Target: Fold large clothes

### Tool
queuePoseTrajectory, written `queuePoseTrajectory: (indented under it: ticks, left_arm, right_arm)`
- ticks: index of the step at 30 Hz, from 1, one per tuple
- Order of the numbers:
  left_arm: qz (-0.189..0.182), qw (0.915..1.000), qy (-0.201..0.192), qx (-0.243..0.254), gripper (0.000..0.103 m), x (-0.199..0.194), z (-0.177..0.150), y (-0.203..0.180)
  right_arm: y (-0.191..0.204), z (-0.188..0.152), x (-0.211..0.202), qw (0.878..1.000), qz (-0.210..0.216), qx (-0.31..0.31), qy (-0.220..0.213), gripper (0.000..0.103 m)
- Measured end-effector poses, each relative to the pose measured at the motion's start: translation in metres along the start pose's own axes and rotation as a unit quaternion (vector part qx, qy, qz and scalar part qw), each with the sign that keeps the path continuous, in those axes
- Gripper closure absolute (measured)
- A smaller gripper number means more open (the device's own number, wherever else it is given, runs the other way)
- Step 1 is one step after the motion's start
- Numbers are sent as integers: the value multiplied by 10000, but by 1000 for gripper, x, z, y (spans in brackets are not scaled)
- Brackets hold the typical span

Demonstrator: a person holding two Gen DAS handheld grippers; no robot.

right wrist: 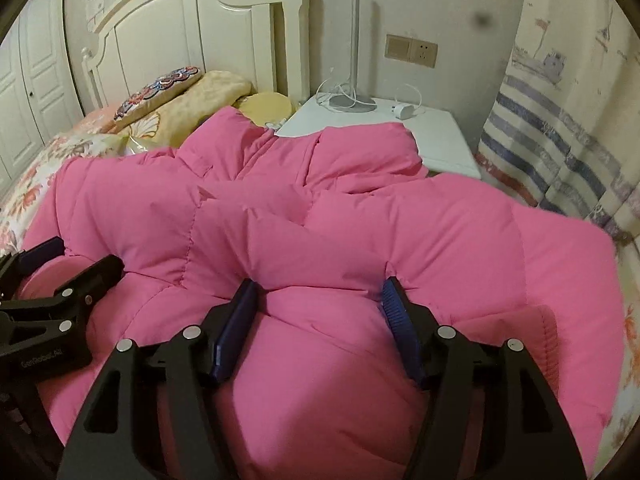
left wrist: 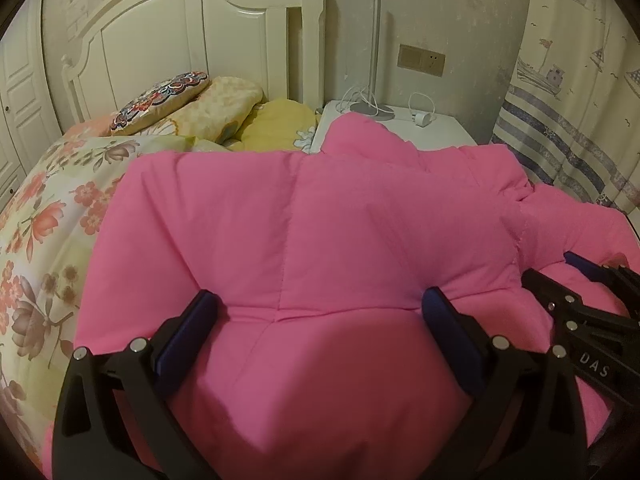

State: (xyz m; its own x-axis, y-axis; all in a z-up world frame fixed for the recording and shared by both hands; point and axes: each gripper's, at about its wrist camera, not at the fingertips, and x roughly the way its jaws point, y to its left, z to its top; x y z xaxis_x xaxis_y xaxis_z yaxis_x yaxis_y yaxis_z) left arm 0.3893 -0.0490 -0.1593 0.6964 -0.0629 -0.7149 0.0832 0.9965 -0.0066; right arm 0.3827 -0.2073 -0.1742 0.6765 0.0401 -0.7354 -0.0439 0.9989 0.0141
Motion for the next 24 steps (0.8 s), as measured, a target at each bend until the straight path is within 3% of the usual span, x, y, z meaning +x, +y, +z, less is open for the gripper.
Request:
queuePoseTrajectory:
  ticks: [2,4,5,6,8,10,12,15,20,24]
  left_arm:
    - [-45,10000,44,4,2,-5,0,0]
    - [-358,9990,229,-104,3,-13,7,6]
    - [-683,9970,203,-304,3,-25,16,15]
    - [-737,9964,104,-396,2,-31,23,21]
    - [-548,9971,-205,-491,2,-43,46,38]
    - [-252,9987,-257,-363,2,-33,65,52]
    - [-77,9995,127,-264,2,5,79,72]
    - [37,9985,502,-191,2,54,70,90]
    - [350,9990,268,-58,2,58,62,86]
    - [249,9989,298,-247,2,63,59,94]
  right_arm:
    - [1,-2,-1,10000,-31,-13,-22,42]
    - [-1,-2,0,9999,-82,-47,-39,42]
    - [-1,-2,0,9999,-96,-62,-48,41]
    - [0,-3,0,9999,-96,-61,-50,41]
    - [0,-3,0,9999,-85,-58,-54,41]
    - [2,-3,0,9999,-119,-79,-66,41]
    - [3,-4,-1,9998,-149,-105,-80,41]
    - [4,-4,-2,9998,-108,-115,-120,40]
    - [6,-5,-5,9997,-14,-152,-216,38]
    - [9,-6,-6,9995,43,-157,-253,38]
